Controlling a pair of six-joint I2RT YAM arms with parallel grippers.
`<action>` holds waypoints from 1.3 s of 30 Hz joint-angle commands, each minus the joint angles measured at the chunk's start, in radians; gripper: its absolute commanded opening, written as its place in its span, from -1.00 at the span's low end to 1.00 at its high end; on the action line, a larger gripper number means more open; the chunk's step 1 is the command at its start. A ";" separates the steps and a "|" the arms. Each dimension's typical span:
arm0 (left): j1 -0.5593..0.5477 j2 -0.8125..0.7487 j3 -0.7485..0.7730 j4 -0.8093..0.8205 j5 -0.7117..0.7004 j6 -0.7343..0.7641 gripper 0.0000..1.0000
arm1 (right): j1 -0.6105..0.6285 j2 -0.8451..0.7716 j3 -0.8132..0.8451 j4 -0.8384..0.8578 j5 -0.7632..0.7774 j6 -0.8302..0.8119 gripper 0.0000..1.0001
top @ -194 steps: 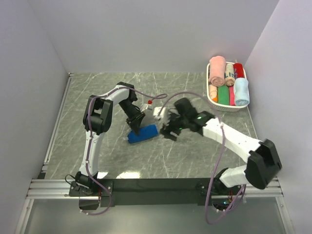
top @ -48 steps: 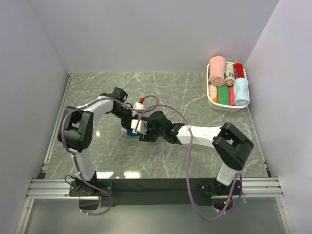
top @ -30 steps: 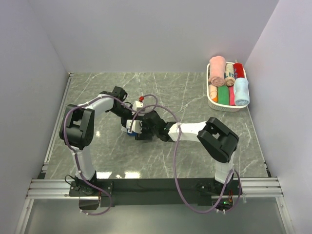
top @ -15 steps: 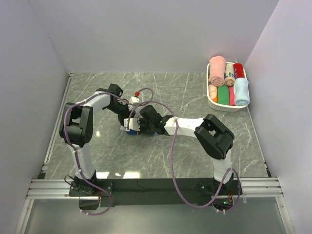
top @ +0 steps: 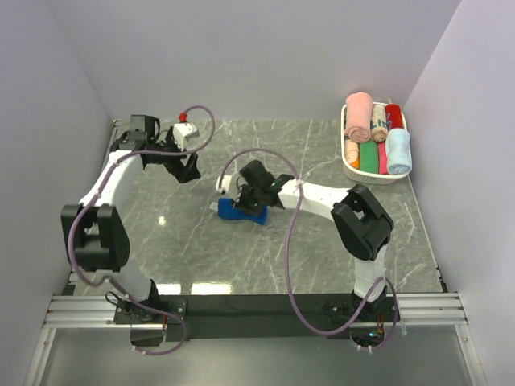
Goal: Roll the towels
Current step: Place the rolled towel into the container
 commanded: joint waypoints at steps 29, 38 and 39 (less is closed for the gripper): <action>-0.014 -0.172 0.165 0.175 -0.165 -0.506 0.99 | -1.093 -0.161 0.459 -0.473 0.029 0.414 -1.00; -0.014 -0.174 0.139 0.158 -0.206 -0.490 0.99 | -1.080 -0.038 0.474 -0.416 0.166 0.466 -1.00; -0.014 -0.172 0.137 0.156 -0.208 -0.492 0.99 | -1.077 -0.023 0.485 -0.412 0.182 0.473 -1.00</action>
